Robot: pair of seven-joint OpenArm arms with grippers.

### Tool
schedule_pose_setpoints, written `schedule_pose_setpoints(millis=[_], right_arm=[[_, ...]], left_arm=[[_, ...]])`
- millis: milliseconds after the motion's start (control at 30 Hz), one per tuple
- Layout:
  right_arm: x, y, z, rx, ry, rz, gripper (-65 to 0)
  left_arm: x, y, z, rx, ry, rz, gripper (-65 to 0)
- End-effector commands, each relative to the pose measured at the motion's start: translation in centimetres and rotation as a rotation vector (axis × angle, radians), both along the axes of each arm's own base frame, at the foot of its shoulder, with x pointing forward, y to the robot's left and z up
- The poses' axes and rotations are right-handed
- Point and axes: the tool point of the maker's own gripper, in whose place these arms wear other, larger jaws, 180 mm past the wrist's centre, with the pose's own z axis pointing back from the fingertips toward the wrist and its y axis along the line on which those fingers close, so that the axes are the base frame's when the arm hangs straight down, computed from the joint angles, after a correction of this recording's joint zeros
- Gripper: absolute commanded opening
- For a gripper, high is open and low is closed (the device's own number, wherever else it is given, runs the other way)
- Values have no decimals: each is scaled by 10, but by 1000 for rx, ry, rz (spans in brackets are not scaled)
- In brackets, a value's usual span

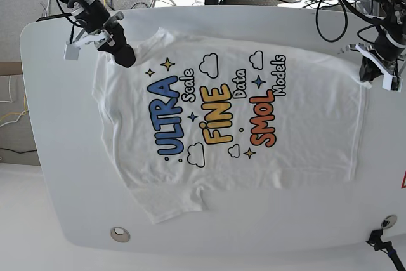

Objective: Fold the T-shirt properly
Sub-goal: 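Drag the held shoulders across the shirt toward the hem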

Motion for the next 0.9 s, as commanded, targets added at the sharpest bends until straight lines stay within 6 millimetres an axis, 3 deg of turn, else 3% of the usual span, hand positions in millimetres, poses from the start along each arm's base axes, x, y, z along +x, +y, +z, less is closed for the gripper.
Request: schedule_pose_setpoints(millis=[0, 133, 233, 533, 867], right_arm=[[10, -8, 5, -17, -28, 2, -650], [39, -27, -1, -35, -51, -21, -650], [59, -33, -4, -26, -65, -37, -650], [122, -26, -7, -7, -94, 1, -650], [169, -29, -10, 13, -90, -12, -650]], left_arm=[[12, -4, 14, 9, -50, -28, -650], [44, -28, 26, -8, -110, -102, -650], [57, -35, 23, -39, -115, -119, -650], [88, -14, -1, -165, -79, -33, -650], [116, 4, 1, -164, -76, 7, -650]])
